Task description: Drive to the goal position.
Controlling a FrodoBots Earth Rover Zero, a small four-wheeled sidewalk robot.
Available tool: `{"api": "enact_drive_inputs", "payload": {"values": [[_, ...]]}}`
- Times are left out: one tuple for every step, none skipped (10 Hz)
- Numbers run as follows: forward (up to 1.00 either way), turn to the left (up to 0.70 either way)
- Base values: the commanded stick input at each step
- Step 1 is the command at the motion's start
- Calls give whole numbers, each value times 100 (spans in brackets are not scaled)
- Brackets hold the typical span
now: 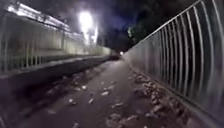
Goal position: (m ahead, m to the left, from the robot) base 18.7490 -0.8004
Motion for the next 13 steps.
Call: {"api": "enact_drive_inputs", "payload": {"values": [[30,-17],[30,1],[30,1],[30,1],[30,1],[30,1],[30,1],[30,1],[30,1],[30,1],[30,1],[30,1],[30,1]]}}
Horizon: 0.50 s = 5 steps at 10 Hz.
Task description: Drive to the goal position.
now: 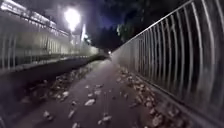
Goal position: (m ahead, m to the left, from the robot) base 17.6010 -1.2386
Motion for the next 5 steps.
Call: {"api": "enact_drive_inputs", "payload": {"values": [[30,1],[30,1],[30,1],[30,1],[30,1]]}}
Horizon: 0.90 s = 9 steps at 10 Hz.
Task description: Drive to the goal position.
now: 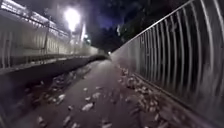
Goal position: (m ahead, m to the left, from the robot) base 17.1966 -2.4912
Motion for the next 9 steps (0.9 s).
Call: {"api": "enact_drive_inputs", "payload": {"values": [[30,1],[30,1],[30,1],[30,1],[30,1],[30,1],[30,1],[30,1],[30,1]]}}
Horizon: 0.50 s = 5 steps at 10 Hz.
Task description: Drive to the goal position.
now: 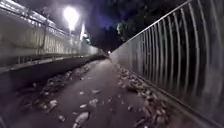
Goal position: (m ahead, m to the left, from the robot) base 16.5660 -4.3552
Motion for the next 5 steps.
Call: {"api": "enact_drive_inputs", "payload": {"values": [[30,1],[30,1],[30,1],[30,1],[30,1]]}}
